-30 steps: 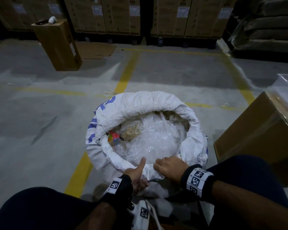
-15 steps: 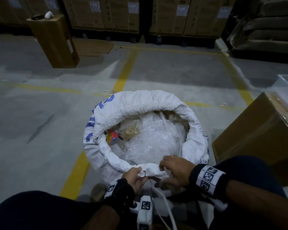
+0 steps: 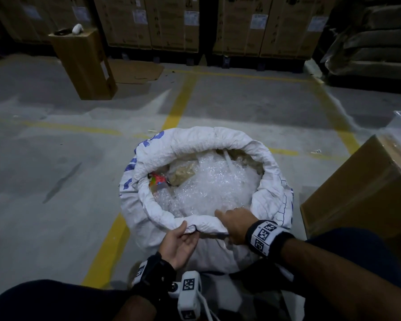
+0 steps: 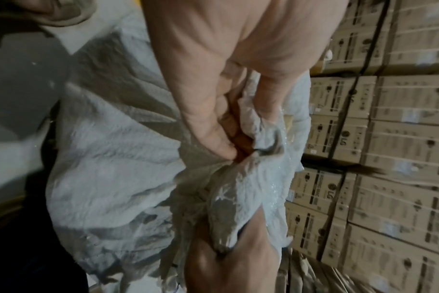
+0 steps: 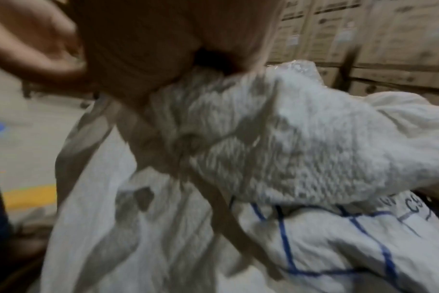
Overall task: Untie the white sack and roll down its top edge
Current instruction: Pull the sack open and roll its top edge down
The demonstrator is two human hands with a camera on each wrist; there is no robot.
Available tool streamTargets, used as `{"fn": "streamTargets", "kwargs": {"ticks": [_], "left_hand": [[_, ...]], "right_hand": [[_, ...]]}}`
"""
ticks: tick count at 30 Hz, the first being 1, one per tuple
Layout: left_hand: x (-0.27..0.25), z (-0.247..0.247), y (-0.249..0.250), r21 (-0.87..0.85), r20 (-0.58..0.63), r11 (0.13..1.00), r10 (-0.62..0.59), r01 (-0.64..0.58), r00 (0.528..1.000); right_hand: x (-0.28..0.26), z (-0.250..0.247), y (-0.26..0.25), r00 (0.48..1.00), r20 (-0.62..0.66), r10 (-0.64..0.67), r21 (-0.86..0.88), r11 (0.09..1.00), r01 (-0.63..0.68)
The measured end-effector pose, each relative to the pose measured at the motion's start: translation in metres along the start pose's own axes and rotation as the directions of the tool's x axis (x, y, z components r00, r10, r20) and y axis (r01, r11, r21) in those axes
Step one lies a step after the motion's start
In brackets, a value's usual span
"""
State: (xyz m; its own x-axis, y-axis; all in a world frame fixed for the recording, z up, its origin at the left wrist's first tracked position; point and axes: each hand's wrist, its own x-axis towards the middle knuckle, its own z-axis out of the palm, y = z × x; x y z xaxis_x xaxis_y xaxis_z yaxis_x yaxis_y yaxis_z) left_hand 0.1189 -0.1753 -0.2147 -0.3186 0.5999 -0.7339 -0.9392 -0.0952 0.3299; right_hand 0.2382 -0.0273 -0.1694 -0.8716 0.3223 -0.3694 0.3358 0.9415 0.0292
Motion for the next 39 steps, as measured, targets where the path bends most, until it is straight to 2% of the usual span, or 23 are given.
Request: {"fn": "streamTargets", "kwargs": {"ticks": [1, 3, 8, 10, 12, 14, 16, 17, 18, 20, 22, 25, 28, 33, 37, 39], "left_hand": [[-0.001, -0.001, 0.001, 0.013, 0.011, 1.000, -0.011, 0.011, 1.000], [0.003, -0.003, 0.001, 0.066, -0.040, 0.997, -0.037, 0.040, 0.998], [0.026, -0.025, -0.011, 0.345, -0.226, 0.925, -0.085, 0.161, 0.970], [0.020, -0.018, -0.011, 0.377, -0.222, 0.908, -0.101, 0.181, 0.970], [0.016, -0.009, -0.011, 0.361, -0.171, 0.888, -0.238, 0.285, 0.956], [0.014, -0.004, -0.011, 0.354, -0.137, 0.880, -0.284, 0.315, 0.949], [0.019, -0.005, -0.011, 0.306, -0.140, 0.905, -0.265, 0.296, 0.954], [0.024, -0.009, -0.012, 0.276, -0.139, 0.921, -0.243, 0.273, 0.960], [0.024, -0.012, -0.014, 0.229, -0.115, 0.940, -0.233, 0.254, 0.966], [0.013, -0.010, -0.017, 0.176, -0.093, 0.959, -0.209, 0.222, 0.974], [0.009, -0.011, -0.023, 0.132, -0.081, 0.980, -0.138, 0.147, 0.987], [0.013, -0.011, -0.027, 0.048, -0.096, 0.998, -0.026, 0.030, 0.995], [0.017, -0.007, -0.025, -0.024, -0.090, 1.000, -0.009, 0.007, 0.996], [0.022, -0.005, -0.024, -0.011, -0.078, 1.000, -0.014, 0.013, 0.997], [0.023, -0.006, -0.025, 0.054, -0.145, 0.997, -0.041, 0.049, 0.989], [0.023, -0.008, -0.026, 0.077, -0.166, 0.994, -0.064, 0.078, 0.984]], "right_hand": [[0.000, 0.000, -0.001, 1.000, -0.017, 0.006, -0.016, 1.000, -0.007], [-0.002, 0.004, -0.008, 0.999, -0.031, 0.019, -0.049, 0.999, -0.021], [-0.015, 0.018, -0.035, 0.995, -0.023, -0.096, -0.117, 0.989, 0.092], [-0.018, 0.016, -0.038, 0.986, -0.017, -0.163, -0.154, 0.975, 0.159], [-0.017, 0.024, -0.036, 0.970, 0.007, -0.242, -0.199, 0.951, 0.238], [-0.020, 0.025, -0.036, 0.956, 0.007, -0.292, -0.234, 0.929, 0.286], [-0.022, 0.018, -0.034, 0.957, 0.060, -0.283, -0.133, 0.948, 0.289], [-0.022, 0.015, -0.029, 0.959, 0.044, -0.279, -0.070, 0.957, 0.282], [-0.026, 0.010, -0.023, 0.972, 0.038, -0.232, 0.023, 0.973, 0.232], [-0.036, -0.002, -0.011, 0.997, -0.046, -0.056, 0.255, 0.965, 0.065], [-0.046, -0.013, -0.001, 0.983, -0.112, 0.144, 0.450, 0.890, -0.079], [-0.048, -0.018, 0.004, 0.943, -0.052, 0.329, 0.593, 0.770, -0.236], [-0.049, -0.011, 0.003, 0.917, 0.050, 0.397, 0.645, 0.688, -0.333], [-0.045, -0.006, -0.001, 0.852, 0.070, 0.519, 0.715, 0.570, -0.405], [-0.046, -0.006, -0.005, 0.827, -0.006, 0.563, 0.685, 0.604, -0.406], [-0.044, -0.005, -0.005, 0.831, 0.035, 0.556, 0.582, 0.664, -0.469]]}}
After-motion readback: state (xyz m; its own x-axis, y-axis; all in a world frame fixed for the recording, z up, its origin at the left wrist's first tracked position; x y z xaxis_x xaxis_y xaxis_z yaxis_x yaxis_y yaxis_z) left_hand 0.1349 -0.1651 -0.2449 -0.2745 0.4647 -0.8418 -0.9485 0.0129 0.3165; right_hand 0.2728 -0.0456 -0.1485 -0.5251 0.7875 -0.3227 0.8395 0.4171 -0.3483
